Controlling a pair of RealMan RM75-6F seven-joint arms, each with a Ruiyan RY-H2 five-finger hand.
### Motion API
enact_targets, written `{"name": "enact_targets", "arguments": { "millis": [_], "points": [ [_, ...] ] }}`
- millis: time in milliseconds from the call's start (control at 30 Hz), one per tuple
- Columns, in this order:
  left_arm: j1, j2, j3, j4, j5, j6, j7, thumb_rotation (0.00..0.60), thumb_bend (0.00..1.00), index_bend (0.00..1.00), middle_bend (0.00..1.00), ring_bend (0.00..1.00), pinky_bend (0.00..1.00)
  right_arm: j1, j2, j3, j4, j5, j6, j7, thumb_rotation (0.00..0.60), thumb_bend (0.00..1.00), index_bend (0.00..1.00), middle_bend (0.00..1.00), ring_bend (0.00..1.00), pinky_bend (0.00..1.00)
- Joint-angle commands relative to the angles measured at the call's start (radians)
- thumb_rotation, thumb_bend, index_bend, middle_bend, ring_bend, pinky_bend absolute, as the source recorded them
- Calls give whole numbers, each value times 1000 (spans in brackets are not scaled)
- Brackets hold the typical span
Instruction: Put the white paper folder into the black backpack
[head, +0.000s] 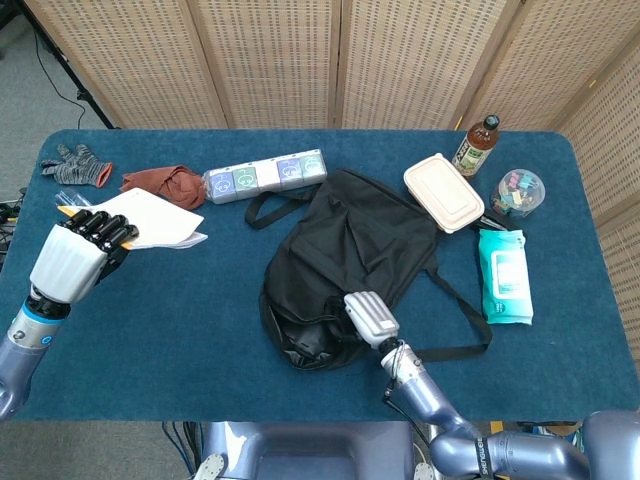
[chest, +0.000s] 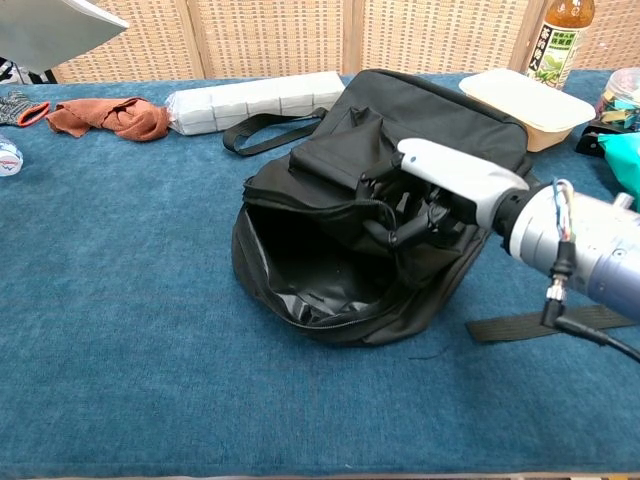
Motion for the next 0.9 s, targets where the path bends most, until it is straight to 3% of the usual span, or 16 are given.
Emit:
{"name": "enact_targets", "arguments": {
  "millis": [33,567,900],
  "points": [
    [-3,-5,0,1,10,11,-2,600,493,748,614,559,660,-3,13,16,-7,-4,7,19,600,542,569,623,474,525],
    [-43,-53,21,-27,131,124,-50,600,489,748,614,559,660,16,119,114,23,78,-34,61,600,544,570,628,474,523],
    [-134,-205,41,86,248,196,-127,600,483,751,614,559,660,42,229,176,-39,176,-112,79,600,543,571,631,475,518]
  ]
}}
